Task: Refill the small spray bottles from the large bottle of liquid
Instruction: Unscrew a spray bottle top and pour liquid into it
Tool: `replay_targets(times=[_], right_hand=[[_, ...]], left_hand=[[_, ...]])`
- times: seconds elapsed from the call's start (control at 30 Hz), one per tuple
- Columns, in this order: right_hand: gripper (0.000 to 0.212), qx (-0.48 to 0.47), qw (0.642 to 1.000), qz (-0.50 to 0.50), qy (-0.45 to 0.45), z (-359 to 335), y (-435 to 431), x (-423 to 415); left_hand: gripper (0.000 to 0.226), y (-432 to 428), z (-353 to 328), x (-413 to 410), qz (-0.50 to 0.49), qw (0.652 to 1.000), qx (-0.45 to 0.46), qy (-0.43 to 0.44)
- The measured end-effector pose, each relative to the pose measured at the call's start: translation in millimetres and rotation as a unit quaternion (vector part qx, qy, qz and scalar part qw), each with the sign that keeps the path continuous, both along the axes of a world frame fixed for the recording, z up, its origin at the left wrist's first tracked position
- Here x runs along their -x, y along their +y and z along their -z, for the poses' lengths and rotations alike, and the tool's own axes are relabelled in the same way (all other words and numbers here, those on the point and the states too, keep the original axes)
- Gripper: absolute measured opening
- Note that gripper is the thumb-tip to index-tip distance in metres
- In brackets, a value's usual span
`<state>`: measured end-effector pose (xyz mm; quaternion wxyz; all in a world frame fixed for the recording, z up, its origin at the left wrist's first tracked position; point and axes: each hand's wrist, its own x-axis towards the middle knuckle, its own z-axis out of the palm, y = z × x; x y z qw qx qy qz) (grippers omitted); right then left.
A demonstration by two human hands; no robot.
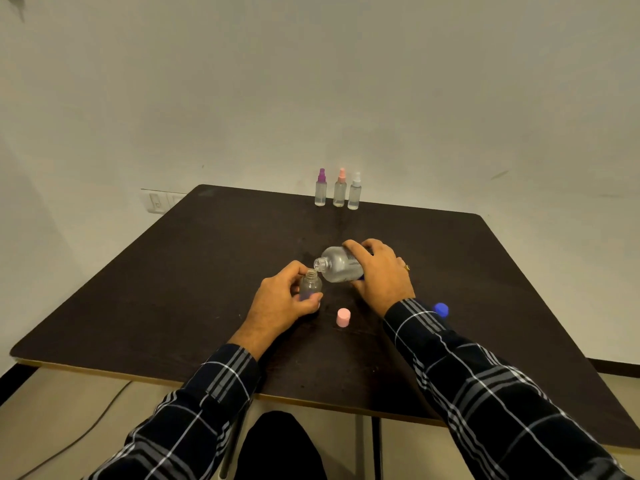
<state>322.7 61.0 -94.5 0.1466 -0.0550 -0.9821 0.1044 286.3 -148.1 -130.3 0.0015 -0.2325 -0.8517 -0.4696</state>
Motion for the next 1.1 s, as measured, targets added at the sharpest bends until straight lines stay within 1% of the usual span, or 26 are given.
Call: replay_targets(times=[0.03,0.1,0.2,0.37,0.47,0.7,0.8,0.83,0.87,0.9,0.93,0.97,1.0,1.03,1.07,1.1], right_hand=[[0.076,0.029,1.000,0.001,0.005,1.6,1.3,-0.9],[0.080,0.121,0.992,0.000,0.022,4.1,2.4,-3.6],[0.080,0.240,0.970,0.007,0.046,7.9,1.8,-9.9],[0.075,0.374,0.922,0.043,0.094,13.4,2.2,-19.4],[0.076,0.412,0.903,0.058,0.105,13.8,2.0,-23.9],[0.071,0.424,0.899,0.077,0.083,12.3,2.0,-24.8],[0.067,0.415,0.904,0.090,0.048,13.2,5.5,-23.7],[0.072,0.409,0.907,0.096,0.026,13.0,5.9,-23.9],[0.082,0.407,0.907,0.108,0.008,13.5,5.0,-24.5],[0.094,0.396,0.908,0.133,0.001,13.5,1.7,-27.2],[0.099,0.371,0.913,0.170,0.013,14.2,-3.8,-32.4],[0.094,0.327,0.920,0.212,0.039,14.5,-11.5,-39.8],[0.081,0.279,0.927,0.242,0.066,15.6,-20.9,-48.6],[0.067,0.245,0.935,0.247,0.073,17.5,-30.7,-56.6],[0.056,0.230,0.943,0.233,0.056,20.2,-39.5,-63.0],[0.051,0.224,0.952,0.206,0.021,24.0,-47.6,-67.0]], left_hand=[[0.032,0.0,-0.3,-0.2,-0.002,1.000,0.000,0.000],[0.034,-0.3,-1.8,-1.1,-0.007,1.000,0.000,-0.003],[0.035,0.2,-2.9,-2.1,-0.009,1.000,0.005,-0.006],[0.035,-0.3,-3.5,-2.1,-0.006,1.000,0.005,-0.007],[0.034,0.0,-3.6,-2.3,-0.005,1.000,0.006,-0.007],[0.033,-0.6,-4.5,-3.9,-0.005,1.000,0.004,-0.001],[0.032,-0.6,-3.6,-3.2,-0.001,1.000,0.004,-0.005],[0.032,-0.6,-3.7,-3.1,-0.001,1.000,0.004,-0.005],[0.032,-0.7,-3.5,-2.8,-0.002,1.000,0.005,-0.006],[0.032,-0.8,-3.5,-2.5,-0.003,1.000,0.006,-0.008],[0.032,-0.7,-3.4,-2.5,-0.003,1.000,0.006,-0.009],[0.032,-0.3,-3.3,-2.5,-0.003,1.000,0.007,-0.010],[0.032,-0.3,-3.4,-2.7,-0.003,1.000,0.006,-0.008],[0.032,-0.3,-3.4,-2.8,-0.004,1.000,0.004,-0.006],[0.032,-0.6,-3.3,-2.9,-0.005,1.000,0.002,-0.006],[0.032,-0.7,-3.5,-3.0,-0.005,1.000,0.002,-0.006]])
